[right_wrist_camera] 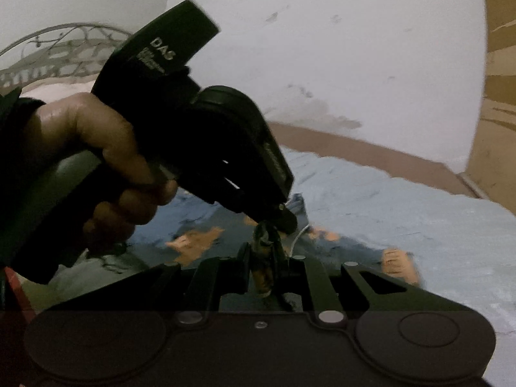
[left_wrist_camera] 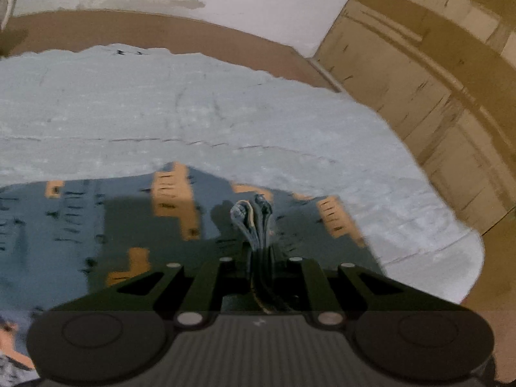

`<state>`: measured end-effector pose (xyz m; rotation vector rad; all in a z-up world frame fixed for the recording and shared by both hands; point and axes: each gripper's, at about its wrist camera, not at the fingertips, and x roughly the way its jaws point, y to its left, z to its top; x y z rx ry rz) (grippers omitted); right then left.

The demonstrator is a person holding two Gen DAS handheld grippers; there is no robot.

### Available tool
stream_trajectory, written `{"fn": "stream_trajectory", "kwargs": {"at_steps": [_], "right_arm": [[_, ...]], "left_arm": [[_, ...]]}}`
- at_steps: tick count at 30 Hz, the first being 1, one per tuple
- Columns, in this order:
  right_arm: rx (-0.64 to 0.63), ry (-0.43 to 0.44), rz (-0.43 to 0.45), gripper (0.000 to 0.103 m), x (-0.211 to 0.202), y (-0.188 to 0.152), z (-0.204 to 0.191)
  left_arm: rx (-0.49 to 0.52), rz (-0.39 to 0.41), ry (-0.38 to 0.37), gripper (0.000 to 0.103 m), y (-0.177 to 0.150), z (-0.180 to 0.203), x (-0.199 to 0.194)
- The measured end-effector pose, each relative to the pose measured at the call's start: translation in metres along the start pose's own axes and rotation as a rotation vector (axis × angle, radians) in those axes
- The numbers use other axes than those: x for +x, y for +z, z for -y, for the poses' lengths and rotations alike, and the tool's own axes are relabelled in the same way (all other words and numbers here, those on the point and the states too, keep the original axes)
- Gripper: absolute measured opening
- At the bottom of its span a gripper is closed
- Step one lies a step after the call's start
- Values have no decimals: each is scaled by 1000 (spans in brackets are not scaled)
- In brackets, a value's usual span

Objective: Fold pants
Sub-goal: 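Fold the pants over with the right tool while the left tool grips the drawstring, then release the pants with both tools and lift them away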

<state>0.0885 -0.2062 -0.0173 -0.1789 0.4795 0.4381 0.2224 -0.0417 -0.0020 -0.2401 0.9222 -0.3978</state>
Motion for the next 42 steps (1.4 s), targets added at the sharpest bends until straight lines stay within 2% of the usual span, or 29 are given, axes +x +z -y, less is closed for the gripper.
{"fn": "stream_trajectory", "kwargs": {"at_steps": [6,9,12,15,17,18,20,22,25,27,29,36,39,42], "right_arm": [[-29,32,-54,14,23,-4,-20],[-20,36,-83,17,26,-5,-21],[-14,35,-84,29,22,-9,-19],[-4,28,-70,53,13,-12,-10],[-4,14,-51,74,1,-16,1],[-3,-1,-41,78,-4,-16,9],[4,-53,-35,93,-11,-18,25],[14,-120,-31,101,-14,-20,44],[44,-222,-49,102,-7,-20,75],[68,-276,-60,102,7,-19,98],[85,-302,-110,102,31,-15,121],[62,-320,-269,102,111,-8,170],[110,-331,-287,102,117,-8,184],[110,-349,-284,102,100,-13,181]], "left_arm": [[-28,-26,45,12,-10,-17,8],[-53,-34,53,14,-14,-22,15],[-81,-36,61,20,-16,-26,18],[-99,-31,77,38,-16,-31,17],[-102,-16,99,59,-16,-33,14],[-99,0,114,63,-16,-33,13],[-83,30,158,84,-17,-31,12],[-50,62,211,91,-19,-26,13],[-1,76,292,100,-20,-19,24],[20,85,336,101,-21,-17,30],[14,99,355,103,-22,-18,34],[-59,114,361,103,-17,-32,40],[-43,110,360,103,-20,-31,39],[-13,86,362,103,-29,-25,33]]}}
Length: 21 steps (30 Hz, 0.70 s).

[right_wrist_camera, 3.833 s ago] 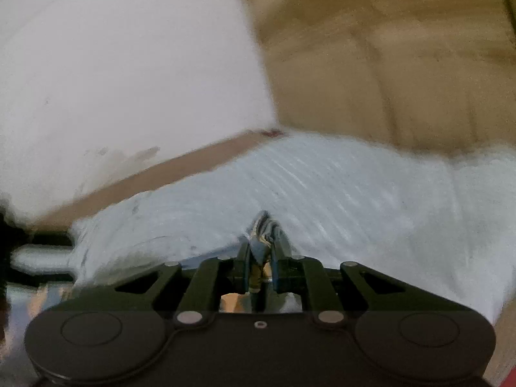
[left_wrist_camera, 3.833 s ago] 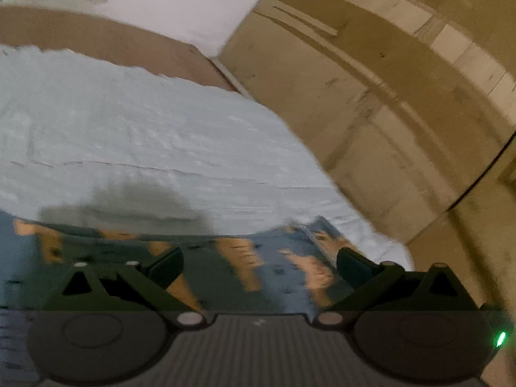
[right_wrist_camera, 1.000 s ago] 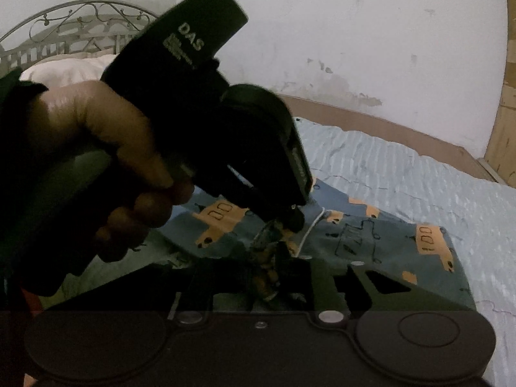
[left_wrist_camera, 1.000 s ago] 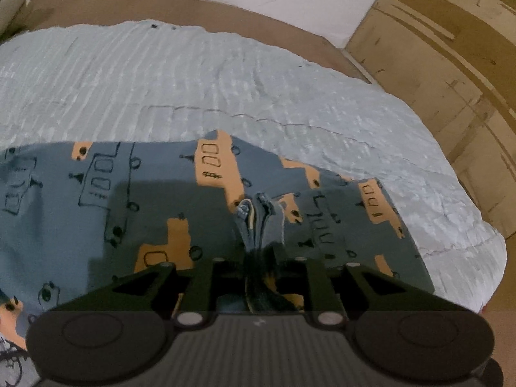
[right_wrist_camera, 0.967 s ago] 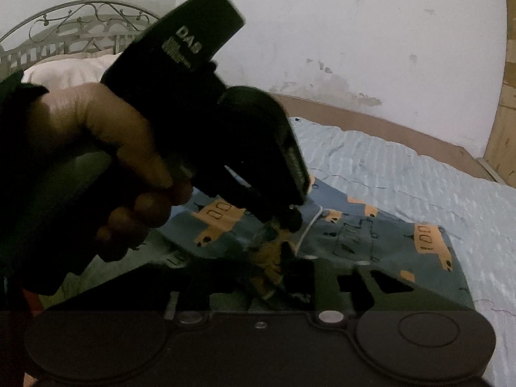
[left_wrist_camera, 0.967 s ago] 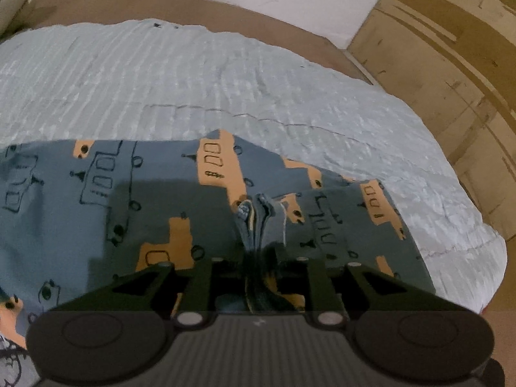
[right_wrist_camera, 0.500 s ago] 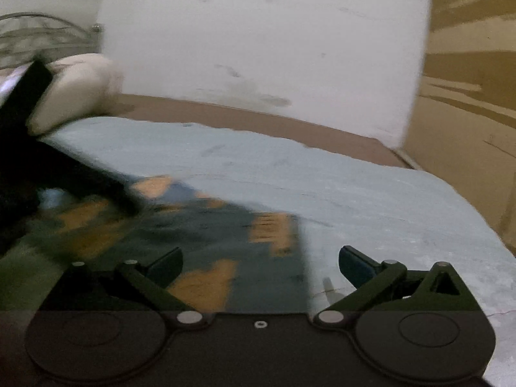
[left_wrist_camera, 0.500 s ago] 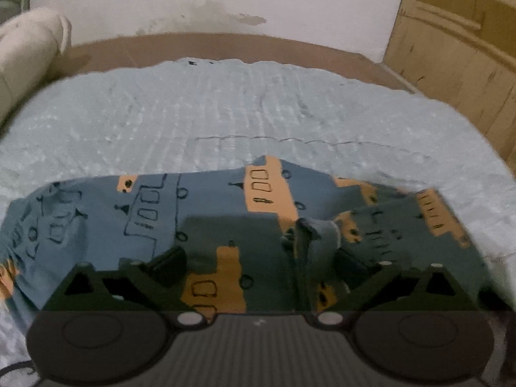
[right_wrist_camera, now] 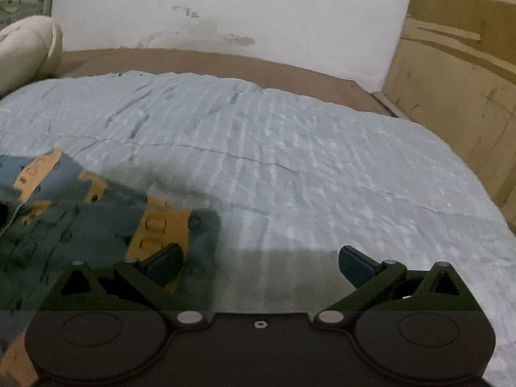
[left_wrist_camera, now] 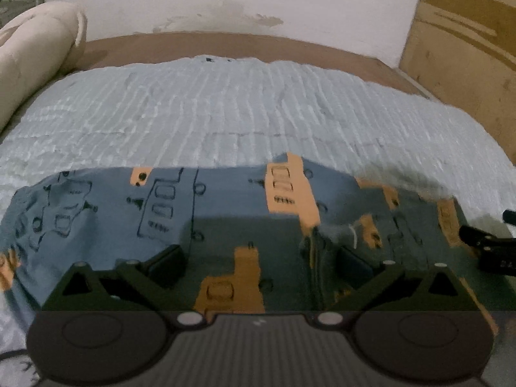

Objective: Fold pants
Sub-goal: 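Release the pants with both tools and lift them away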

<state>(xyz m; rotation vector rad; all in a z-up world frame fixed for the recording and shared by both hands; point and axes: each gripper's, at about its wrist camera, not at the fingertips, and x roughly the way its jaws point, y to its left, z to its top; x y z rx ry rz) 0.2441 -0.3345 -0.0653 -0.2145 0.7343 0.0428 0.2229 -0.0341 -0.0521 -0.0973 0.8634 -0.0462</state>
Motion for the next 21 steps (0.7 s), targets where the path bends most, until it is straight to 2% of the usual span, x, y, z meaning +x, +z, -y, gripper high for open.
{"fn": "stream_trajectory", "kwargs": {"at_steps": [6,11,15,18,21], "right_arm": [[-59,-13,38,102,-56,-44,-9],[-20,-32,73,102,-89,-72,-13],[14,-25,116,102,-106,-72,-20],[12,17,143,102,-113,-65,-35],[-10,68,167,102,-120,-60,-54]], "left_arm": [[51,14,0,102,-32,5,-29],[82,36,-4,102,-50,6,-49],[67,25,-2,102,-50,5,-58],[7,12,-11,103,-44,-5,-69],[-41,39,-7,103,-40,-21,-87]]}}
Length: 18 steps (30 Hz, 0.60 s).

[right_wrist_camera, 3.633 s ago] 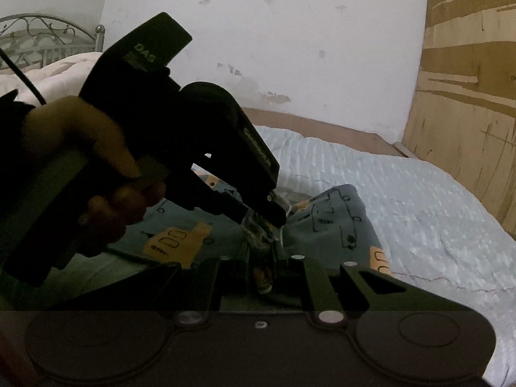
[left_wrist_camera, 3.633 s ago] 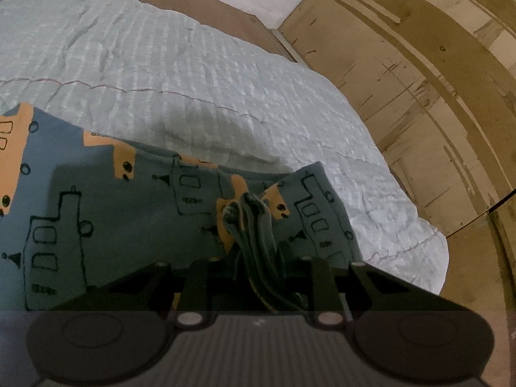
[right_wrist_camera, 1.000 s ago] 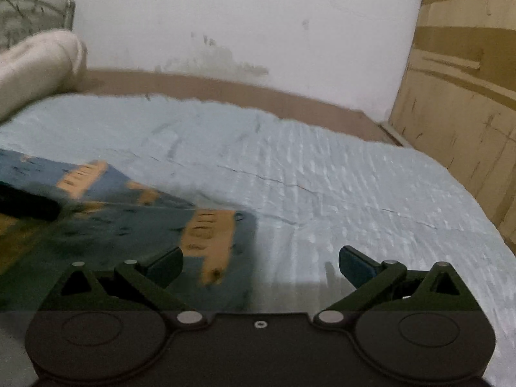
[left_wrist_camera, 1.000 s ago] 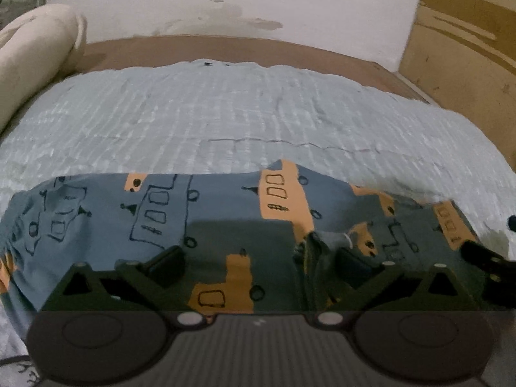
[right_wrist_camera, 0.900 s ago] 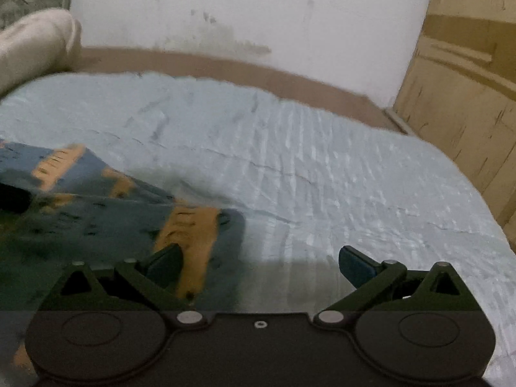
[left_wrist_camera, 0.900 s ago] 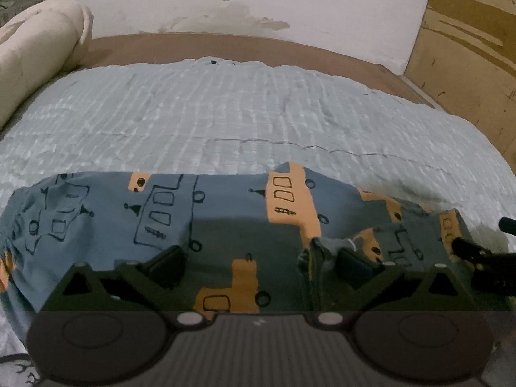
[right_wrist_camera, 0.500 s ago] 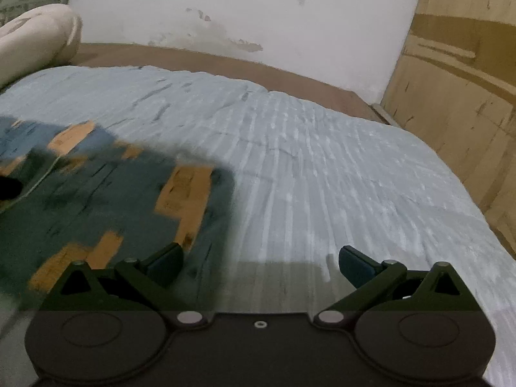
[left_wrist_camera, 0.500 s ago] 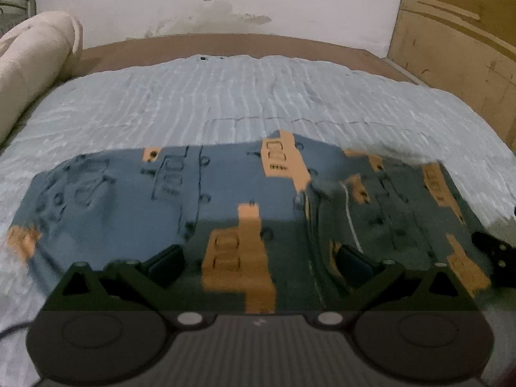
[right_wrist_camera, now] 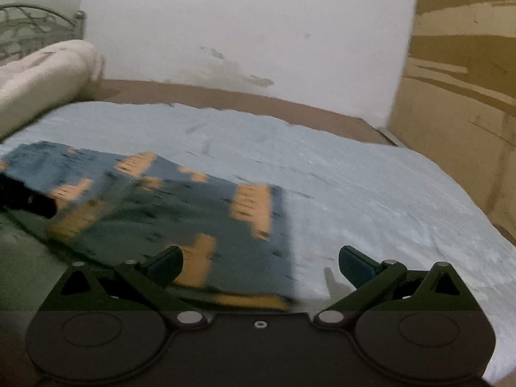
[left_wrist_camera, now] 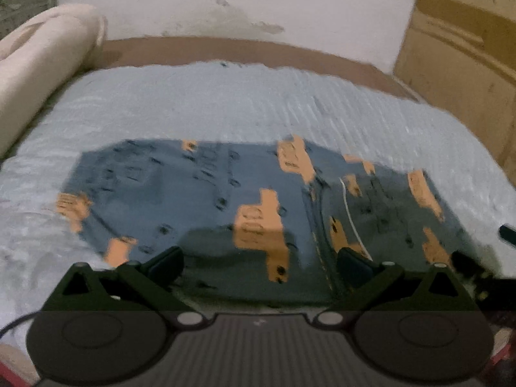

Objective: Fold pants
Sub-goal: 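Release the pants with both tools and lift them away, then grasp the pants leg cuff with the left tool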

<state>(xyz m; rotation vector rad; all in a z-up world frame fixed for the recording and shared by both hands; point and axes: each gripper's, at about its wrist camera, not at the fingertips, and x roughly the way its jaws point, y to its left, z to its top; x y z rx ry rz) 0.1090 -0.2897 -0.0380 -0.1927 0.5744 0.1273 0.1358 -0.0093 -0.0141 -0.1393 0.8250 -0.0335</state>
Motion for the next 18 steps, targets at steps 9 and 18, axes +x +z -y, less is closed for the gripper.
{"fn": "stream_trajectory", "kwargs": {"at_steps": [9,18], "right_arm": [[-57,137,41,102,7,22,-63],[-37,69,4,102,25,19,-95]], "left_arm": [[-117,63,112,103,-1,-72,-57],[-251,7,187,103,-33,-126,-43]]}}
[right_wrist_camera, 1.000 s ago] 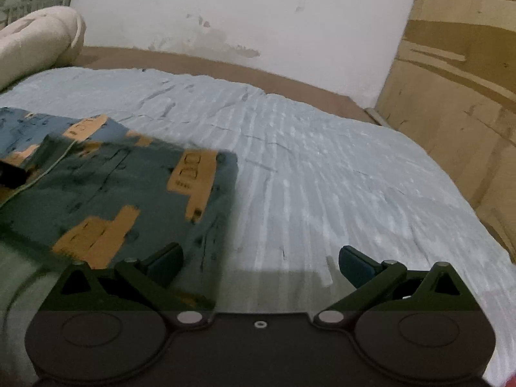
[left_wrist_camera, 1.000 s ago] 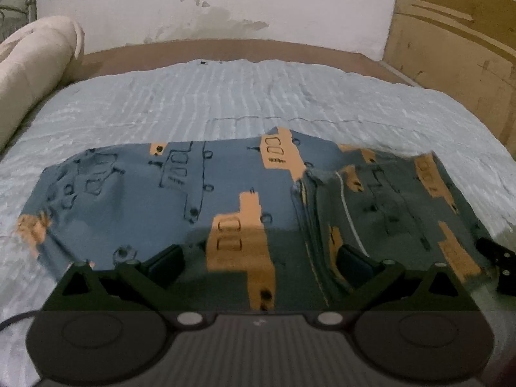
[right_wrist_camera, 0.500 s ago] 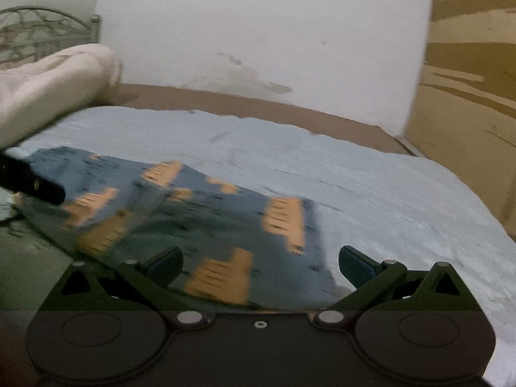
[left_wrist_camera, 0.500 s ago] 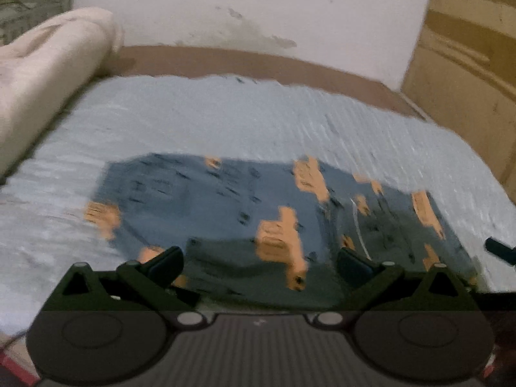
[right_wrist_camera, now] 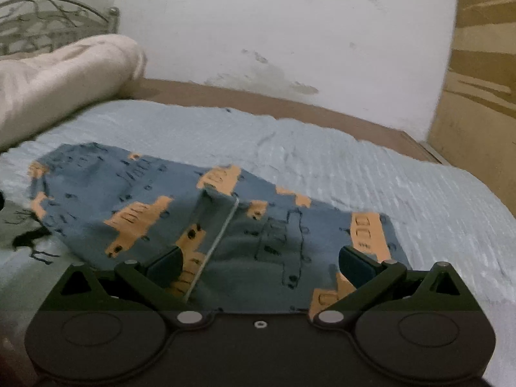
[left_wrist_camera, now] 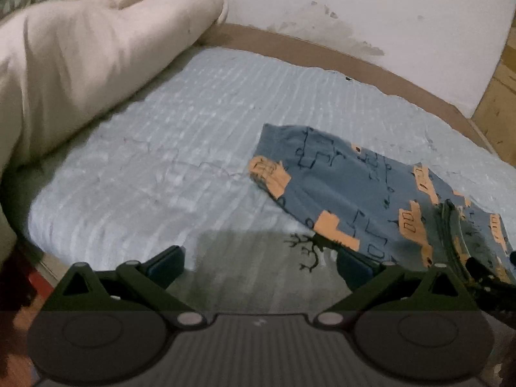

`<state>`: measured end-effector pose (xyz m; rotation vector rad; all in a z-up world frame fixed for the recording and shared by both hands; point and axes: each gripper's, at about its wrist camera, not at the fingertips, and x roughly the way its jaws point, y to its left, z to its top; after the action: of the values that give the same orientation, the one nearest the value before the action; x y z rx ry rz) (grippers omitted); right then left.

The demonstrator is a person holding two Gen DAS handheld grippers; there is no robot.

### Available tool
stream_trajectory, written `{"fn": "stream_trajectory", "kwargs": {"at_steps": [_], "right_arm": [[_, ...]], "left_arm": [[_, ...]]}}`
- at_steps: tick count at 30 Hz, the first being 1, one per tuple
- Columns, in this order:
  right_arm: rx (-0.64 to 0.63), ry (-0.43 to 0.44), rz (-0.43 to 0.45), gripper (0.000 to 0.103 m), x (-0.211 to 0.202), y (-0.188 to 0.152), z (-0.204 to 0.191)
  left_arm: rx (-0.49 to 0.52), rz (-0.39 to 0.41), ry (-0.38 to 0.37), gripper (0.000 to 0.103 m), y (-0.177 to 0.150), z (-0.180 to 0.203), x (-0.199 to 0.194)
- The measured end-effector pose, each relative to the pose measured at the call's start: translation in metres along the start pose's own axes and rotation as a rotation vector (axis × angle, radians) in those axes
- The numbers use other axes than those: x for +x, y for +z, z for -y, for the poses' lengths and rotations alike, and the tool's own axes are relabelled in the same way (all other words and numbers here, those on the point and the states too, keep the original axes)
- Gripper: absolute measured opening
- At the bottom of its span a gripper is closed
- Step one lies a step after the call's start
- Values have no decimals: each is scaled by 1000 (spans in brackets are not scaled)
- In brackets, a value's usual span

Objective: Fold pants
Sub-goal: 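Grasp the pants leg cuff with the left tool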

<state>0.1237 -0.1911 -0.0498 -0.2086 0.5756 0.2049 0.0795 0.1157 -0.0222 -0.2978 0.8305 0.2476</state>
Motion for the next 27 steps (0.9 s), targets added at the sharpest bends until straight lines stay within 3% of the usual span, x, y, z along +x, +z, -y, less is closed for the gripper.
{"fn": "stream_trajectory", "kwargs": {"at_steps": [8,12,15,19,22,27], "right_arm": [[19,-43,26,102,7,-24,-8],[-18,-61,45,102,7,-26,-13],[-17,-69,56,102,8,-29,-15],[-21,-70,53,102,9,-29,-16],[-24,-68,43,102,11,-28,-16],[-32,-76,46,102,11,-29,-18]], "left_arm": [[30,136,-96,103,11,9,9],[-23,189,-77,101,23,9,31],[-30,200,-78,84,28,13,45],[-56,226,-88,76,26,19,47],[-16,259,-81,70,23,29,47],[12,235,-137,64,20,36,53]]}}
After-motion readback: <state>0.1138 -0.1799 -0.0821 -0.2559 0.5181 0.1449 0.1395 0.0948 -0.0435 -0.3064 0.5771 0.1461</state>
